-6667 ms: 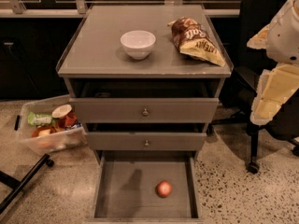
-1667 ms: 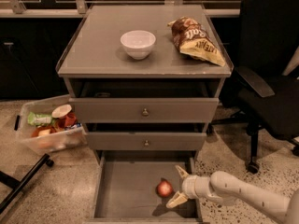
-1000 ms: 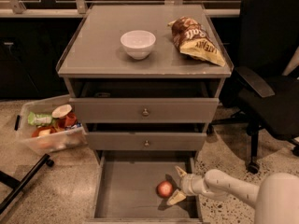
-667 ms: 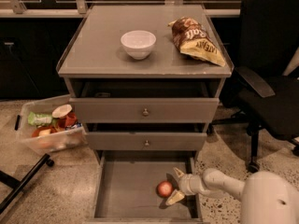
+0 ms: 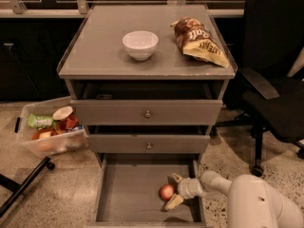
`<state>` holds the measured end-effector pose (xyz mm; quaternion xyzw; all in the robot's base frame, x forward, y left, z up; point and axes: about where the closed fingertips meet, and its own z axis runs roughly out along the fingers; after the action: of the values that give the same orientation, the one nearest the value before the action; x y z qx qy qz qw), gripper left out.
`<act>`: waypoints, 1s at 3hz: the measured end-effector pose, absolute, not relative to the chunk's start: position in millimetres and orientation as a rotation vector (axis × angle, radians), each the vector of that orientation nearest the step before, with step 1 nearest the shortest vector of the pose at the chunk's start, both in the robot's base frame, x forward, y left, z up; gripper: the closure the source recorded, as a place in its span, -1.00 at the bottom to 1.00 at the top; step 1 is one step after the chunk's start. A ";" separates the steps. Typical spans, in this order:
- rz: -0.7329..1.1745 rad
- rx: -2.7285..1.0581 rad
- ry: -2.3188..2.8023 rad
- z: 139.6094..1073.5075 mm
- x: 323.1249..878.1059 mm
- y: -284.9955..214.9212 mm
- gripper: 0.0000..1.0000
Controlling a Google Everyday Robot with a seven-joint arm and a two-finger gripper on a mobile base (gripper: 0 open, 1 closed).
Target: Pick apple from bottom drawer and place on counter
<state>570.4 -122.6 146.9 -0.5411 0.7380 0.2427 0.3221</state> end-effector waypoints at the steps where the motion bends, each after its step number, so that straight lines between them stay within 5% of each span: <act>1: 0.654 -1.421 1.957 133.0 571.5 -122.2 -0.62; 3: 0.670 -1.419 1.951 130.4 568.4 -126.5 0.31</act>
Offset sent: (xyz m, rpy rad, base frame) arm 0.0013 -0.0071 -0.0281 -0.0097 0.0477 0.0028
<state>568.4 -126.5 130.4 -0.5382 0.7399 0.2541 0.3134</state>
